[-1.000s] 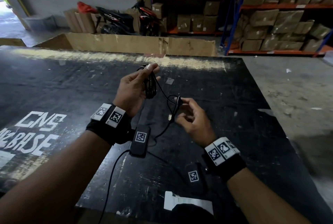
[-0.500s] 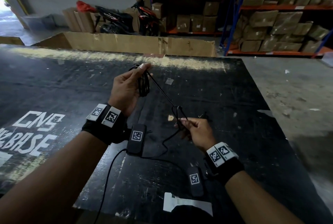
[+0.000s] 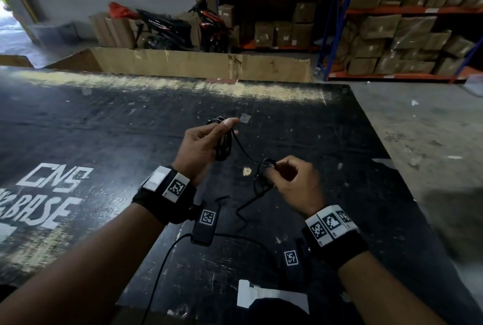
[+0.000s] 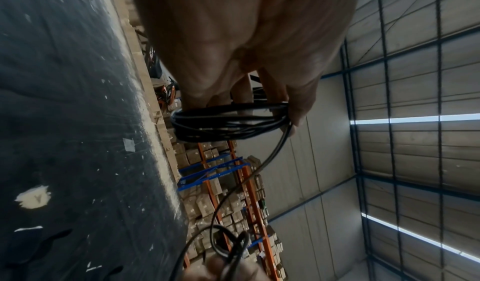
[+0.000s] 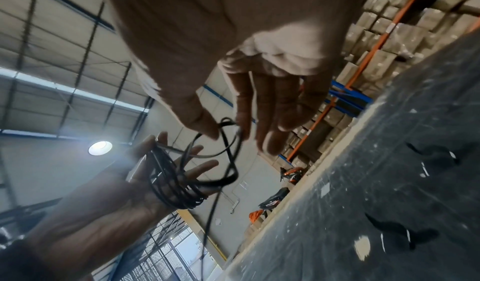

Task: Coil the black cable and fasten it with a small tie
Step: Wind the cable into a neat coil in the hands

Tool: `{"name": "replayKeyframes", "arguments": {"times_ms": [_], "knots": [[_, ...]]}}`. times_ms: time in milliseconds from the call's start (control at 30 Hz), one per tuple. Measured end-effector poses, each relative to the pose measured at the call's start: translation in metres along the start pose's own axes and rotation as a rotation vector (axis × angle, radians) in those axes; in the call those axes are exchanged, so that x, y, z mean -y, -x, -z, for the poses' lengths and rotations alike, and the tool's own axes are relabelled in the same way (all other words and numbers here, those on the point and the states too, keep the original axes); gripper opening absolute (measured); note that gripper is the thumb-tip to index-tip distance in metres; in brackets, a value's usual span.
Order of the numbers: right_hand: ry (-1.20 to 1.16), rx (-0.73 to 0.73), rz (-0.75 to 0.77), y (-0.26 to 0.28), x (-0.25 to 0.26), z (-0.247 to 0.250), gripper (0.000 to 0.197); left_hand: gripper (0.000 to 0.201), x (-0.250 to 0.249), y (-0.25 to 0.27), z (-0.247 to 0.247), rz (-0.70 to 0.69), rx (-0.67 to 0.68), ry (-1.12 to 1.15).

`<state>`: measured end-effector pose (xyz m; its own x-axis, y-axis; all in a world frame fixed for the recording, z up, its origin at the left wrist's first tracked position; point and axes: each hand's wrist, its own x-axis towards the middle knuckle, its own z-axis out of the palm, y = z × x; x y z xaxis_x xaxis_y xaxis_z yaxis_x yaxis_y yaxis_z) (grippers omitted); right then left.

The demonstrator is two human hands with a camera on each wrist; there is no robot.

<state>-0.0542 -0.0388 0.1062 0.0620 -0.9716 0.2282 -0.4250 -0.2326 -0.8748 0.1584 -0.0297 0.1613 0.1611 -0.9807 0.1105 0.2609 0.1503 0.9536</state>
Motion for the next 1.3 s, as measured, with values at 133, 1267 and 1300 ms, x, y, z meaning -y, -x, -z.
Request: {"name": "replayKeyframes", "arguments": {"times_ms": [133,1267,1300], "knots": [[0.032,-0.064,0.087,-0.005,0.016,0.005,0.024,0.031,-0.002,0.005,-0.004,0.029,0.078,-0.003],[-1.371,0.215,-0.268,0.011,0.044,0.005,0.012,0.019,-0.01,-0.003,0.039,0.131,0.099,0.317],[-1.365,0.2,-0.271,0.01,0.042,0.006,0.009,0.02,-0.01,-0.004,0.042,0.127,0.075,0.307]]}}
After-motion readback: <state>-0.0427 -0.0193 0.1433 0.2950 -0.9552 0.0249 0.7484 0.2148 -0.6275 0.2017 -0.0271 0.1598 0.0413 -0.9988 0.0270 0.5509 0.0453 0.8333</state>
